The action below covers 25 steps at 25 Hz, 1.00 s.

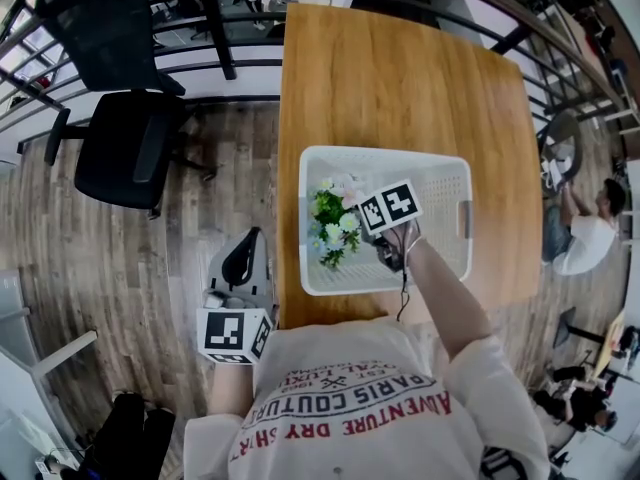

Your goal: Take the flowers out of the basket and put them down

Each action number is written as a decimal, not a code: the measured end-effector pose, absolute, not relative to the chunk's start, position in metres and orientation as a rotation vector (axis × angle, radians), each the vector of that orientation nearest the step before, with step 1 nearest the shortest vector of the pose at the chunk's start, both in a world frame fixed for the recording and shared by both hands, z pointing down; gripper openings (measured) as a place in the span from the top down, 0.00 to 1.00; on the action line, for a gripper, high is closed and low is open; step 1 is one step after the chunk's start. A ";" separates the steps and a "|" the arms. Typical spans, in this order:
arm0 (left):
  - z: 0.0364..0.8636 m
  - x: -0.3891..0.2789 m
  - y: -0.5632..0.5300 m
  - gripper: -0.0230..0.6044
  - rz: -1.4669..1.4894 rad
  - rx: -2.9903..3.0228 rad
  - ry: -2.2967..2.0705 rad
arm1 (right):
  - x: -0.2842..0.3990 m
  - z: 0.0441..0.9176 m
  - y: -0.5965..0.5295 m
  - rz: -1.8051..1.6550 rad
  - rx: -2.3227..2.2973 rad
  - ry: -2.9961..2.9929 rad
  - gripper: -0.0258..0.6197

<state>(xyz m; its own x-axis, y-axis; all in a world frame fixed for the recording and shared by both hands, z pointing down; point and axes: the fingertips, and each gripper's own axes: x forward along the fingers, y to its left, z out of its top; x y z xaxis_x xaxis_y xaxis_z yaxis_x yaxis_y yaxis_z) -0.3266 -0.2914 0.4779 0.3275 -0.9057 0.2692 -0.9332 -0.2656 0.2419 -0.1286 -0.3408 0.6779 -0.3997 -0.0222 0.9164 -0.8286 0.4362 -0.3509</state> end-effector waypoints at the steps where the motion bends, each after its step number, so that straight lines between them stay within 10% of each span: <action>1: 0.477 -0.326 -0.292 0.92 0.108 2.244 -1.636 | -0.127 0.678 -0.340 1.103 0.747 -1.751 0.80; 25: 0.413 -0.168 -0.258 0.92 0.097 2.321 -1.764 | -0.039 0.476 -0.379 0.721 0.872 -2.282 0.84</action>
<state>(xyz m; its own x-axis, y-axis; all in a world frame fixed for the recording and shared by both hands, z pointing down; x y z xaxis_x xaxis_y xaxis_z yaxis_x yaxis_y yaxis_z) -0.1679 -0.2584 0.4135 0.2755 -0.9430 0.1868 -0.9578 -0.2527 0.1370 -0.0386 -0.3794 0.4763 -0.6144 -0.4021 0.6789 -0.7190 0.6396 -0.2719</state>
